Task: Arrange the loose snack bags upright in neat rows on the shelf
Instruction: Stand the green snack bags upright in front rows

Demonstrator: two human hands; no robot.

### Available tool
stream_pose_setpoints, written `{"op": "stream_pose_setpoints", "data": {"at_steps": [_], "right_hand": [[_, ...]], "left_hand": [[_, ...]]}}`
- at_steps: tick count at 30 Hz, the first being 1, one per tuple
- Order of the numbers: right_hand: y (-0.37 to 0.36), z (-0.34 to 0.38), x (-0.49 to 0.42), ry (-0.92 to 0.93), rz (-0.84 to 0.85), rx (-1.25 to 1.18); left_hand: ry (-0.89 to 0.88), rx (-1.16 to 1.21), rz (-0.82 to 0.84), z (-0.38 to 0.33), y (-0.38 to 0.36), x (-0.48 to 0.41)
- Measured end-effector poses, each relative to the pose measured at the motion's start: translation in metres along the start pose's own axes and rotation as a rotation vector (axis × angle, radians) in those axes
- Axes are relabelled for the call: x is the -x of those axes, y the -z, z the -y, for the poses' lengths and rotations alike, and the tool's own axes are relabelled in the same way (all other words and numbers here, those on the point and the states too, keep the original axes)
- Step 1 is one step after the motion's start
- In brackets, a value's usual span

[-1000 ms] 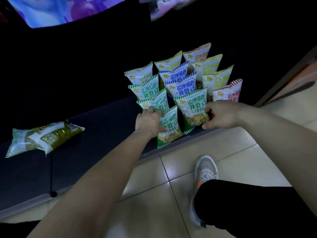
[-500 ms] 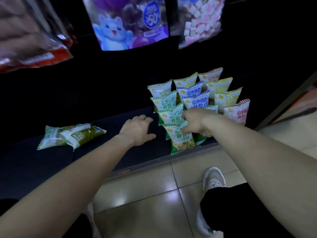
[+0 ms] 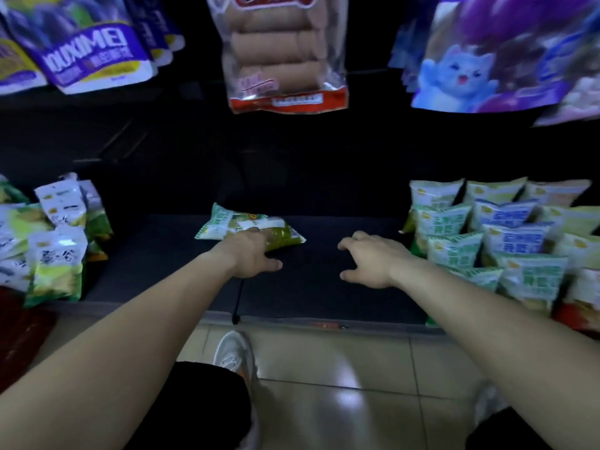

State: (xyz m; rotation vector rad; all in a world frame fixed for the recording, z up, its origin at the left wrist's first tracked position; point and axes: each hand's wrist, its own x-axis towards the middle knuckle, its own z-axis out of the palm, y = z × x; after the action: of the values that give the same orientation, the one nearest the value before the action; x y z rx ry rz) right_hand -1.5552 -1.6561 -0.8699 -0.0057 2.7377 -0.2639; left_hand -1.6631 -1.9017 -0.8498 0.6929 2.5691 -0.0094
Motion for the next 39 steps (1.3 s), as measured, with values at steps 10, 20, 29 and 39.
{"op": "stream_pose_setpoints", "data": {"at_steps": [10,20,29,39], "right_hand": [[-0.037,0.059,-0.172,0.046,0.007,-0.178],[-0.093,0.107,-0.27,0.126,-0.02,-0.19],[-0.095,0.117,-0.27,0.169,-0.126,-0.166],[-0.079,0.096,-0.253,0.296,-0.305,-0.187]], "left_hand": [[0.13,0.148,-0.175,0.107,-0.027,-0.005],[0.194,0.288,-0.241,0.134,-0.04,-0.008],[0.23,0.304,-0.237,0.143,-0.048,-0.004],[0.206,0.323,-0.248,0.141,-0.046,-0.003]]}}
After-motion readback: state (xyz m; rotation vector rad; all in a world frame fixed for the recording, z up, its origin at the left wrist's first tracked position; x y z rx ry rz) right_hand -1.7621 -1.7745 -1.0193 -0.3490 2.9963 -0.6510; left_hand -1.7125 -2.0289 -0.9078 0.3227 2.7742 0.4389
